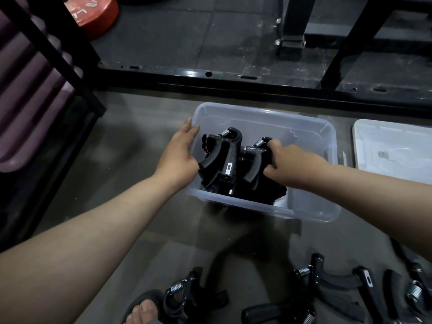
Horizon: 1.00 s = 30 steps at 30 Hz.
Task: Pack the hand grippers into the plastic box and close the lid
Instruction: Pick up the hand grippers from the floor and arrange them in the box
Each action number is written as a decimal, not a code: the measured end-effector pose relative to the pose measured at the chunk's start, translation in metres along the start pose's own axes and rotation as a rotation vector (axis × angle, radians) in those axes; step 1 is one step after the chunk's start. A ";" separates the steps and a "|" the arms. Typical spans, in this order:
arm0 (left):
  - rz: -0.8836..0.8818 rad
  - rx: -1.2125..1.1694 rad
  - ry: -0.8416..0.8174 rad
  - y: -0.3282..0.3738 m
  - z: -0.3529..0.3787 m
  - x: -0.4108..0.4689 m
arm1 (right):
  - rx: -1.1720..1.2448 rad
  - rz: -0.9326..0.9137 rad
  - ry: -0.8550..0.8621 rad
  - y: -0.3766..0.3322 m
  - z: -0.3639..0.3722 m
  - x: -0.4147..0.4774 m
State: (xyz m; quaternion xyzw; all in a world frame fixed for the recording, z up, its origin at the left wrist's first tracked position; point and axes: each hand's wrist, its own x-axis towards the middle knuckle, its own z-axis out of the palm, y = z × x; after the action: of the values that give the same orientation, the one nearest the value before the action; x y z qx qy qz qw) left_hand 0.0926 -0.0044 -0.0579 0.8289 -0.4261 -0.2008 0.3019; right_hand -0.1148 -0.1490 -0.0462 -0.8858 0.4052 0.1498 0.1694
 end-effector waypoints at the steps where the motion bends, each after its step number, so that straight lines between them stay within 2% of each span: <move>1: -0.001 -0.003 0.000 0.000 0.000 0.000 | -0.004 -0.004 -0.002 0.000 0.000 -0.001; 9: -0.014 -0.006 0.001 0.001 0.000 -0.002 | -0.007 -0.012 0.013 0.001 0.009 0.000; 12: -0.018 -0.007 -0.001 0.001 0.000 -0.002 | 0.213 0.152 -0.100 -0.002 0.017 0.002; 14: -0.018 -0.002 -0.001 0.002 -0.001 -0.003 | 0.325 0.194 -0.189 -0.005 0.019 0.002; 16: -0.012 0.009 -0.005 0.004 -0.002 -0.002 | 0.249 0.137 -0.218 -0.010 0.019 0.001; 21: -0.016 0.012 -0.019 0.005 -0.001 -0.002 | 0.102 -0.008 -0.167 -0.013 0.021 0.000; 30: -0.017 0.017 -0.017 0.005 -0.001 -0.003 | -0.168 -0.187 0.019 -0.007 0.044 -0.007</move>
State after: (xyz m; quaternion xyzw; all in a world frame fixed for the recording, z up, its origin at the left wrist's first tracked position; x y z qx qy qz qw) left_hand 0.0884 -0.0042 -0.0537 0.8333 -0.4233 -0.2065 0.2894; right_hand -0.1196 -0.1215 -0.0815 -0.9321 0.3085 0.1584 0.1042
